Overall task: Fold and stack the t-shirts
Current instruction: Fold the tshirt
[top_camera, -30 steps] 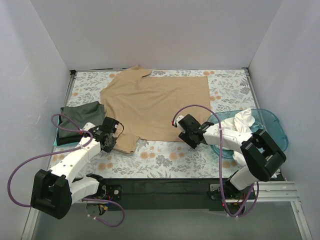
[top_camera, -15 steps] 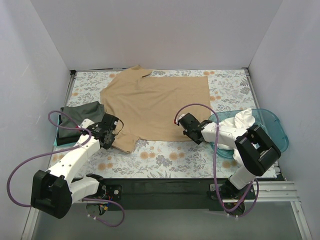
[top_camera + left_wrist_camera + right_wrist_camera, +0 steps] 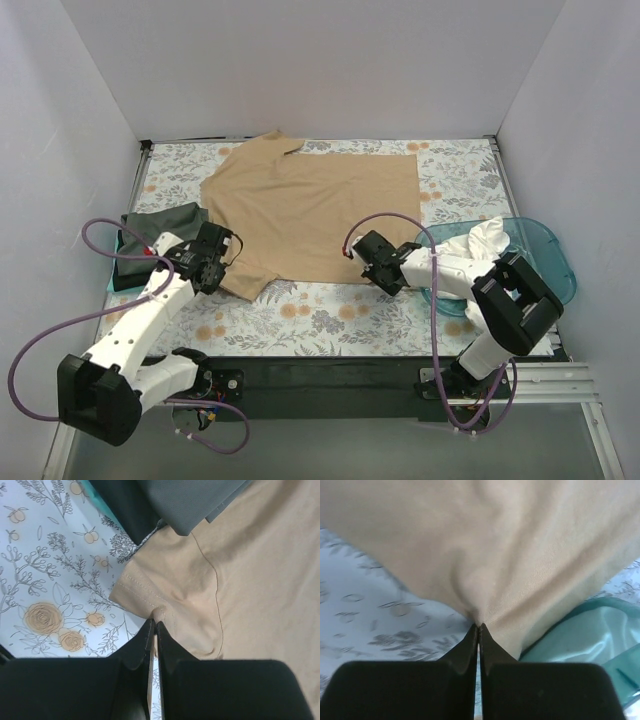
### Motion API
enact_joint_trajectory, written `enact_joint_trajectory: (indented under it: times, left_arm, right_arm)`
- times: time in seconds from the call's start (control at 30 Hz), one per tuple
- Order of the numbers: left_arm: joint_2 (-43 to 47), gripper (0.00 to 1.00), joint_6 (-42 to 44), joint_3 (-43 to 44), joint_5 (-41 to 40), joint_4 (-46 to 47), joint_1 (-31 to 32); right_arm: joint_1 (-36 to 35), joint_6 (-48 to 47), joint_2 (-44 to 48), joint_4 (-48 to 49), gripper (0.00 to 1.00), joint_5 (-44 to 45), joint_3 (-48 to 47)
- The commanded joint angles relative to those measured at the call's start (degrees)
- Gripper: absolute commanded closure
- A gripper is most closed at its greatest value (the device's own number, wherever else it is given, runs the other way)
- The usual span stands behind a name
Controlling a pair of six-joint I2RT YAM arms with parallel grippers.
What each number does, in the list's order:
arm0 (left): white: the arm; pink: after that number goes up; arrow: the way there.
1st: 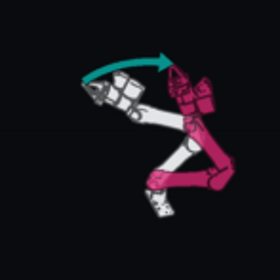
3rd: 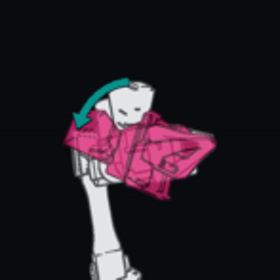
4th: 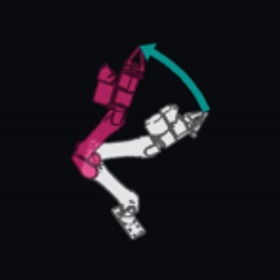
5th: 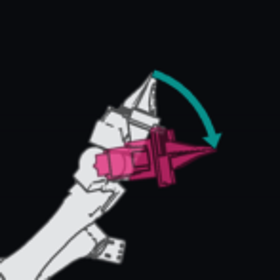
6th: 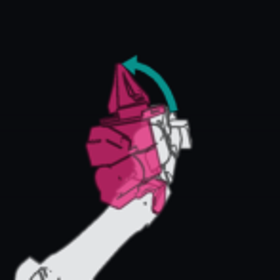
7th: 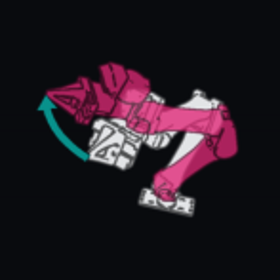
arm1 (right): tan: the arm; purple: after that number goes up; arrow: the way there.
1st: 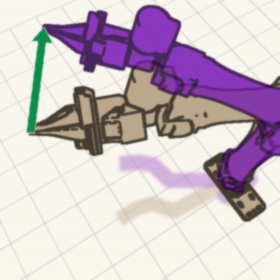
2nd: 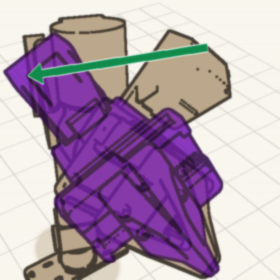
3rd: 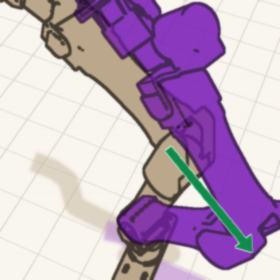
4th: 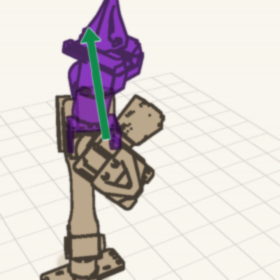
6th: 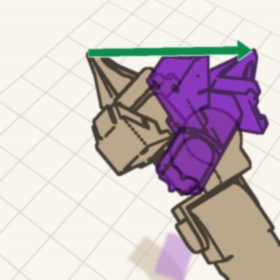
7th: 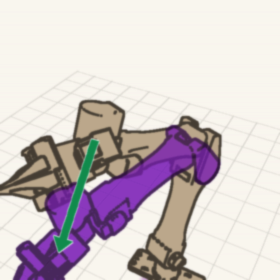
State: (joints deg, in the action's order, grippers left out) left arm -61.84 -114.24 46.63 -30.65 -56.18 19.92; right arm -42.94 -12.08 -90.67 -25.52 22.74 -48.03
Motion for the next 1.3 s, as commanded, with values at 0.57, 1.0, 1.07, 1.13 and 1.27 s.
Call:
enact_joint_trajectory:
  times: [0.57,1.0,1.07,1.13,1.27]
  left_arm:
    - [12.89,1.00,-13.40,-1.02,0.51,-11.68,-0.41]
    - [-2.22,1.00,-7.50,8.38,-0.10,1.50,-0.50]
    - [-5.63,1.00,-6.35,10.84,-0.37,2.74,-0.41]
    - [-8.19,1.00,-5.22,12.77,-0.55,4.23,-0.50]
    - [-14.35,1.00,-4.24,19.18,-1.95,5.64,-1.02]
  right_arm:
    - [-12.35,10.67,3.75,-15.70,0.99,-2.27,-3.82]
    - [-5.06,2.68,1.73,-15.88,0.99,0.37,-12.42]
    - [-3.65,1.54,0.94,-15.88,0.99,0.11,-13.84]
    - [-2.51,0.04,0.50,-15.88,0.99,-0.15,-15.60]
    - [1.44,-1.81,-1.08,-15.97,0.99,-0.68,-18.58]
